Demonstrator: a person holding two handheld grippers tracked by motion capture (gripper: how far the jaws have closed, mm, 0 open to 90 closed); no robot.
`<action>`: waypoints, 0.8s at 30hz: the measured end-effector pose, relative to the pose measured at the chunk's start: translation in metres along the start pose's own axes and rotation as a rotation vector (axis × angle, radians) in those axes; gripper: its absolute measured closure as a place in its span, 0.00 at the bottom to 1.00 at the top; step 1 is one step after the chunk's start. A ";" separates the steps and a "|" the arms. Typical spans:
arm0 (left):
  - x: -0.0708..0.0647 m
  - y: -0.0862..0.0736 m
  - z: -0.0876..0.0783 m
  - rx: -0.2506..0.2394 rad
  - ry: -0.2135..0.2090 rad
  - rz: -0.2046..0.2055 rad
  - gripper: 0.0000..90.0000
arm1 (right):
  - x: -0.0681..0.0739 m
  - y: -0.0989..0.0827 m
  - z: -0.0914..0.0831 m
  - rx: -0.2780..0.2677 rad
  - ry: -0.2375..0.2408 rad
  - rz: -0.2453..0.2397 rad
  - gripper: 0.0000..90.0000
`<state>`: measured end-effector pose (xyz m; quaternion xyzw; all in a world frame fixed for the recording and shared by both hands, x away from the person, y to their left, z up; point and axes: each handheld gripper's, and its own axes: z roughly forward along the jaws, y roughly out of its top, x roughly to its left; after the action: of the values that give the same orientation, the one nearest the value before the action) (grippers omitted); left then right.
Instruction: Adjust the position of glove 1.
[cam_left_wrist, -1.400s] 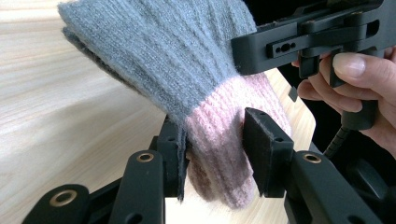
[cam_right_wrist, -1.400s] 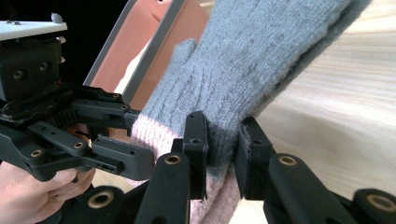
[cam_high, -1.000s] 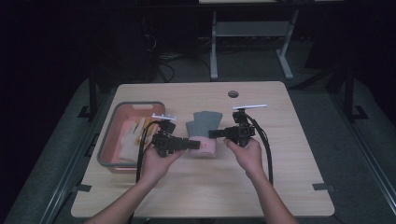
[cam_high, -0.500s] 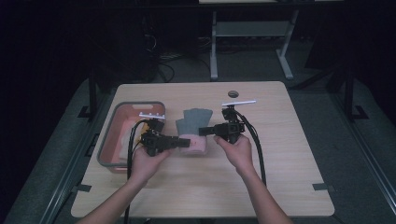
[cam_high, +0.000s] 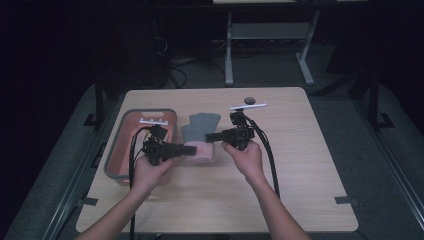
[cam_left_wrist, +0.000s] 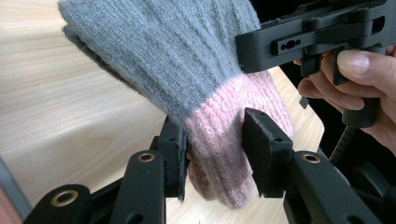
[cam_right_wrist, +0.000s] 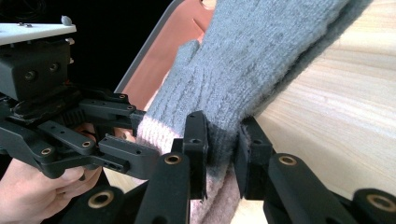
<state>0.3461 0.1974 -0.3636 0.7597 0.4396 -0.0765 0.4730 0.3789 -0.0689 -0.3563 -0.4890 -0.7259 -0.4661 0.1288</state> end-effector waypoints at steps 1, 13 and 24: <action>0.001 0.000 -0.001 -0.001 -0.003 -0.001 0.68 | 0.001 0.001 0.000 0.002 0.002 0.001 0.85; 0.007 0.001 -0.017 -0.015 0.007 -0.020 0.69 | 0.011 0.009 0.014 0.004 0.018 -0.009 0.85; 0.023 0.002 -0.039 -0.031 0.014 -0.040 0.72 | 0.025 0.020 0.033 0.013 0.029 -0.026 0.85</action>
<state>0.3497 0.2415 -0.3529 0.7438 0.4590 -0.0739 0.4803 0.3923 -0.0260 -0.3469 -0.4719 -0.7332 -0.4702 0.1365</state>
